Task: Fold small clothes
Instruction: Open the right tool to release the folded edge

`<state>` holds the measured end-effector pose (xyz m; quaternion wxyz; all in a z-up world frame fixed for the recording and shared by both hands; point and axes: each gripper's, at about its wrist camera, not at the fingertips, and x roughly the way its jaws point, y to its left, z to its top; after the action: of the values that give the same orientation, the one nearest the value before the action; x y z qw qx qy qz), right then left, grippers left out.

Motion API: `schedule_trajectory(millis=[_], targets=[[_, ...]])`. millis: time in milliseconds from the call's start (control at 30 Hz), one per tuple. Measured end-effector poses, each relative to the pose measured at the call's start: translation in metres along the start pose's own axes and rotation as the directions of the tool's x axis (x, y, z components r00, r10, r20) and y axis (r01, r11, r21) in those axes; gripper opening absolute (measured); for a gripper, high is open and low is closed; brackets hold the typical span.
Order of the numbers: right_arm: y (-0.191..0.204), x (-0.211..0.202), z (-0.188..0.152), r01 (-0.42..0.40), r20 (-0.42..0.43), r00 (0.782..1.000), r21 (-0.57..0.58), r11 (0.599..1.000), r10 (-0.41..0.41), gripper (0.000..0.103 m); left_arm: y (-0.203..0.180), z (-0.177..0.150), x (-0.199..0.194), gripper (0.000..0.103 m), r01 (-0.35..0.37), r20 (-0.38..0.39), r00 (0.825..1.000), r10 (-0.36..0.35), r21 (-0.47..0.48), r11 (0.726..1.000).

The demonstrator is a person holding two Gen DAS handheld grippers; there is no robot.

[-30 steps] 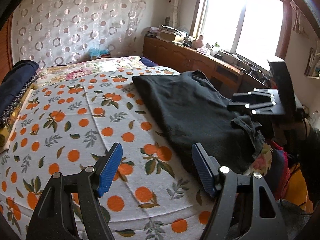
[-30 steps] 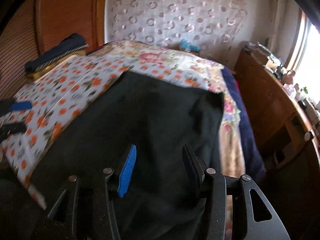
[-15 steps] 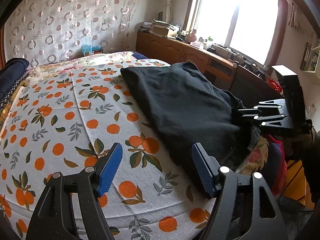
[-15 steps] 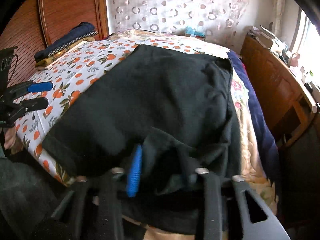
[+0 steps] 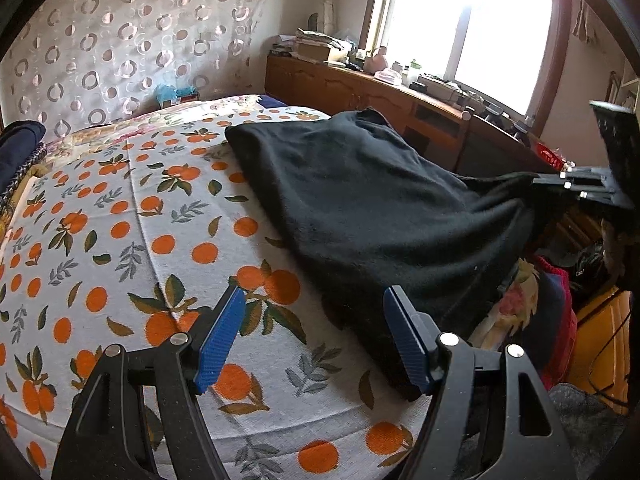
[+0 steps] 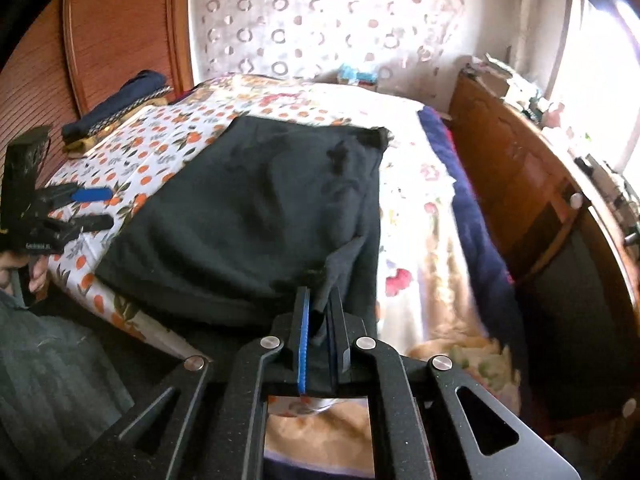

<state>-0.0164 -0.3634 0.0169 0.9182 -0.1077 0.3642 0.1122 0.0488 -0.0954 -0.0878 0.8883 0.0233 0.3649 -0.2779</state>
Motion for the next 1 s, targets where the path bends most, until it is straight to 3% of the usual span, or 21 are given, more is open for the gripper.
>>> schedule_trajectory(millis=[133,267,1000], targets=[[0.008,-0.005,-0.003,0.004,0.025,1.0,-0.002,1.0,-0.003,0.023,0.0,0.0,0.001,0.073,0.001,-0.006,1.0,-0.001,0.0,1.0],[0.018,0.001,-0.006,-0.017,0.014,1.0,-0.021,1.0,0.017,0.029,-0.001,-0.001,0.002,0.073,0.005,-0.009,1.0,-0.005,-0.002,1.0],[0.026,0.065,-0.014,-0.059,0.023,0.998,0.027,0.998,0.058,0.03,-0.012,-0.009,0.017,0.073,0.055,-0.076,0.996,-0.054,0.01,0.998]])
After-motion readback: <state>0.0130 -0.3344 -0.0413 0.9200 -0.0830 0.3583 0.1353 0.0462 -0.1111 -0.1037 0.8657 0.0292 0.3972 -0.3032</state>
